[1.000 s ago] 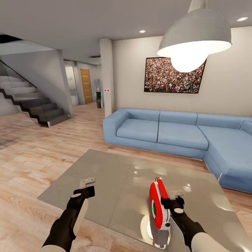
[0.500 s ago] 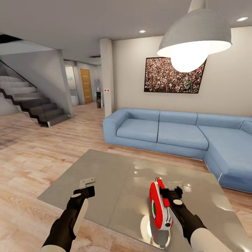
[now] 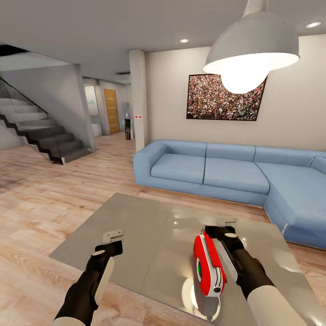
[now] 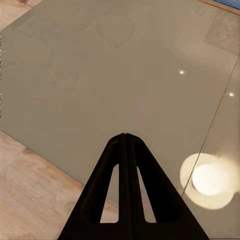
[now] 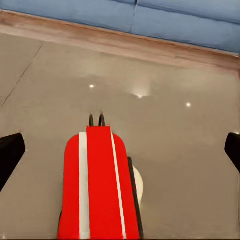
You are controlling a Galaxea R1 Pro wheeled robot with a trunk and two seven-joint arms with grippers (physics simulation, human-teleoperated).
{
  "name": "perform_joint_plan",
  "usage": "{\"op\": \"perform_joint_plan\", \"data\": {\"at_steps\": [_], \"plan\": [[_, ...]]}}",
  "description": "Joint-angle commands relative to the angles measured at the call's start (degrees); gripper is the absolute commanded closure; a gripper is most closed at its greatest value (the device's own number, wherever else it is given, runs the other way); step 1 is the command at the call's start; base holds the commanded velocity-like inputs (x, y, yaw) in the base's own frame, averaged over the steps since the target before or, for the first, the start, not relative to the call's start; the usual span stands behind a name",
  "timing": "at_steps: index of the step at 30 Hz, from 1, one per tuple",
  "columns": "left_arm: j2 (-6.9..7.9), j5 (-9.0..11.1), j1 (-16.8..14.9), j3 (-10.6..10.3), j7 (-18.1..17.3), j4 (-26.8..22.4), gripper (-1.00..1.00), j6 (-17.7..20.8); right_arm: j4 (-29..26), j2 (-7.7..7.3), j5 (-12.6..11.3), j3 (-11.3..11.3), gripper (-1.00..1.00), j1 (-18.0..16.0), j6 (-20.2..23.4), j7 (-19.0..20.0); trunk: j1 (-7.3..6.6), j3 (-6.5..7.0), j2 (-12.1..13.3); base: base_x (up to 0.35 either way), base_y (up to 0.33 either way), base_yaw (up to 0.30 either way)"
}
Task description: Turn on the radio receiver that's on the table in the living room.
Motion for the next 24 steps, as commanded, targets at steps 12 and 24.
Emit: {"op": "perform_joint_plan", "data": {"at_steps": [12,24], "plan": [[-0.04,0.00,0.00,0.00,-0.04,0.00,1.00,0.00,-1.15,-0.04,-0.22,-1.31,-1.00,0.01,6.70,-0.01,0.00,0.00,0.00,-0.268,0.145,0.000],[-0.05,0.00,0.00,0.00,-0.04,0.00,1.00,0.00,-1.16,-0.04,-0.20,-1.50,-1.00,0.01,6.81,-0.01,0.00,0.00,0.00,-0.307,0.150,0.000]]}}
